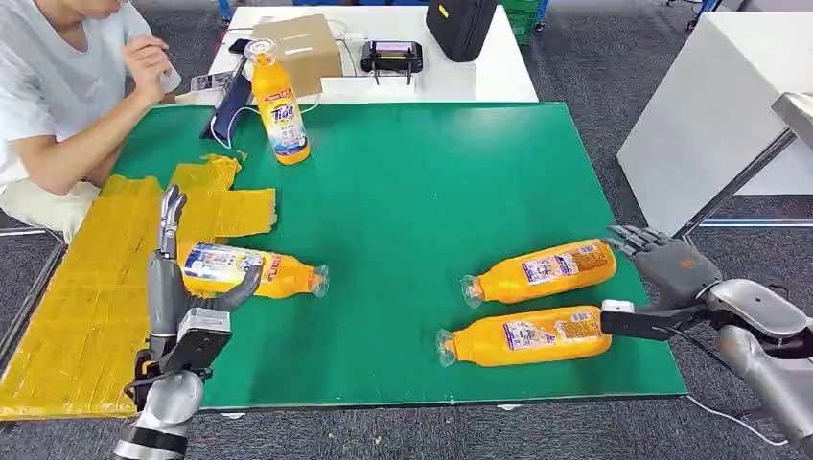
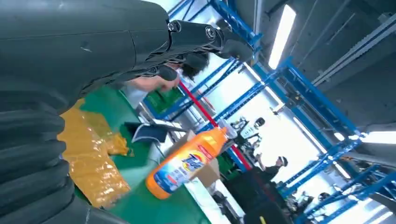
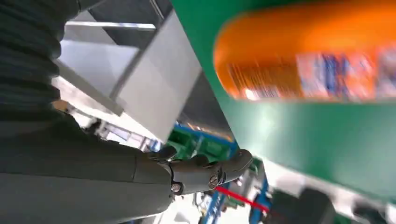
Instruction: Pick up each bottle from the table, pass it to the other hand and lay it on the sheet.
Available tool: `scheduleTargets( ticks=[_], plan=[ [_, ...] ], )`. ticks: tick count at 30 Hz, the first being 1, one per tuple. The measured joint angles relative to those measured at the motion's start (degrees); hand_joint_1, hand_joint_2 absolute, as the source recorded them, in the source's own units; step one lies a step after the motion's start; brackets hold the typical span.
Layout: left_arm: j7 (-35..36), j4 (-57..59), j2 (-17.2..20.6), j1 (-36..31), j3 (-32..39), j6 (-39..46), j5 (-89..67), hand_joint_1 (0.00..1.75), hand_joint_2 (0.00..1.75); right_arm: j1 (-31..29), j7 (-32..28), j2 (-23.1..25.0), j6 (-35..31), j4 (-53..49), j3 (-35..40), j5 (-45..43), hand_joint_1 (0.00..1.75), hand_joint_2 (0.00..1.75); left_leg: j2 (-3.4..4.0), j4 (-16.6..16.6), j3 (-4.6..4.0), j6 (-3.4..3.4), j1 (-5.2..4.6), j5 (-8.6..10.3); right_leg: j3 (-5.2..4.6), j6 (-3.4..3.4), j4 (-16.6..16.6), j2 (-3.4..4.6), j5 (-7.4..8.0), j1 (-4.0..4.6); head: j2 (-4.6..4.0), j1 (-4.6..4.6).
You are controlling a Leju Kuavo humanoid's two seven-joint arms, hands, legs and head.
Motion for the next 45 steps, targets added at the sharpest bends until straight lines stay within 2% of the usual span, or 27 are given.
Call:
scheduleTargets(
  ticks=[12, 20, 25, 29, 45],
  plan=[
    [-0.7, -1.9, -0.7, 0.4, -1.9, -1.1, 1.5, 0.00, 1.75, 1.0, -0.2, 3.6, -2.6, 7.5, -1.9, 4.5, 0.00, 1.75, 0.04, 0.0, 0.01, 0.00, 0.00, 0.01, 0.01, 0.00, 0.0, 0.02, 0.01, 0.01, 0.00, -0.02],
    [-0.3, -2.0, -1.5, 0.4, -3.3, -2.2, 2.3, 0.00, 1.75, -4.1, 3.6, 12.4, -11.0, 15.6, -1.5, 13.5, 0.00, 1.75, 0.28, 0.0, 0.04, 0.00, 0.01, 0.04, -0.01, -0.01, 0.0, 0.21, 0.01, 0.02, 0.00, -0.02],
    [-0.1, -1.9, -1.9, 0.2, -4.2, -3.0, 3.0, 0.00, 1.75, -8.9, 5.8, 18.1, -13.9, 22.4, -0.8, 16.9, 0.00, 1.75, 0.30, 0.0, 0.06, 0.01, 0.01, 0.06, -0.01, -0.01, 0.0, 0.23, 0.02, 0.01, 0.00, -0.02],
    [0.0, -1.9, -2.0, 0.2, -4.7, -3.0, 3.1, 0.00, 1.75, -11.2, 6.1, 20.8, -14.5, 26.0, -0.4, 17.4, 0.00, 1.75, 0.29, 0.0, 0.05, 0.02, 0.01, 0.07, -0.01, -0.01, 0.0, 0.22, 0.02, 0.01, 0.00, 0.00],
    [0.0, -1.9, -2.0, 0.0, -4.8, -3.0, 3.1, 0.00, 1.75, -13.0, 6.1, 23.5, -15.0, 30.2, -0.3, 17.4, 0.00, 1.75, 0.29, 0.0, 0.03, 0.02, 0.00, 0.06, -0.03, -0.01, 0.0, 0.22, 0.02, 0.01, 0.00, -0.02]
  ],
)
